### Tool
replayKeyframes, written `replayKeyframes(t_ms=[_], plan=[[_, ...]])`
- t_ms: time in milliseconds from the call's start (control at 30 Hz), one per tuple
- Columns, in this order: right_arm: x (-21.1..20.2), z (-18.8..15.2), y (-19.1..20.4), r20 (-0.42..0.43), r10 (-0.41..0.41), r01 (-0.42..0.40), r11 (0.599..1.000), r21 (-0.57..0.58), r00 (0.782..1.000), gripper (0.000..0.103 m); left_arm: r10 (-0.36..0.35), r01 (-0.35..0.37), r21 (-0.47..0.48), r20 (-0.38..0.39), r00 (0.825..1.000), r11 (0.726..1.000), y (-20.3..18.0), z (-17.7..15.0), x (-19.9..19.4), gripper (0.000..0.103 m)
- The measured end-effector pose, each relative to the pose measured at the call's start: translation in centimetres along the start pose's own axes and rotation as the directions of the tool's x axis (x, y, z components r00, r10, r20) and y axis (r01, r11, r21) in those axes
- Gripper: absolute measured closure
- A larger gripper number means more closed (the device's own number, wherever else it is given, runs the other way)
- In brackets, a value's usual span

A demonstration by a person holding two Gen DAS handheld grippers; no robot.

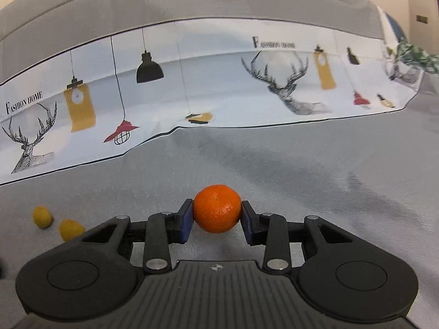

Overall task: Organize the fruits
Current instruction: 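Carry the yellow fruit and mandarin with both grippers over the blue plate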

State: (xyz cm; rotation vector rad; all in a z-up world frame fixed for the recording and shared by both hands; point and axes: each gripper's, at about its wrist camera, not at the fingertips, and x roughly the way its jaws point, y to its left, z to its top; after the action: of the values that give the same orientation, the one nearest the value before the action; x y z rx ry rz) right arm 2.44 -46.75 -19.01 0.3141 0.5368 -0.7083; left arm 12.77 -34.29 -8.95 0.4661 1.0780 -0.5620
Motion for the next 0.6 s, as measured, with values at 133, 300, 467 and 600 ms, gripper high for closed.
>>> replayKeyframes(t_ms=[133, 300, 467, 600], plan=[[-5.1, 0.9, 0.7, 0.010, 0.035, -0.035, 0.999, 0.025, 0.999, 0.065, 0.030, -0.031, -0.063, -0.014, 0.999, 0.998, 3.5, -3.7, -5.2, 0.076], [-16.0, 1.3, 2.9, 0.034, 0.181, -0.182, 0.983, 0.013, 0.983, 0.065, 0.089, -0.092, -0.148, -0.022, 0.996, 0.985, 7.5, -8.8, -11.6, 0.075], [-25.7, -0.3, 5.6, -0.069, 0.398, -0.400, 0.916, -0.017, 0.915, 0.065, 0.128, -0.129, -0.204, -0.017, 0.992, 0.970, 10.6, -14.4, -17.3, 0.075], [-32.2, -1.2, 8.5, -0.135, 0.514, -0.526, 0.848, -0.070, 0.847, 0.065, 0.156, -0.151, -0.249, -0.001, 0.988, 0.957, 12.8, -18.9, -20.6, 0.075]])
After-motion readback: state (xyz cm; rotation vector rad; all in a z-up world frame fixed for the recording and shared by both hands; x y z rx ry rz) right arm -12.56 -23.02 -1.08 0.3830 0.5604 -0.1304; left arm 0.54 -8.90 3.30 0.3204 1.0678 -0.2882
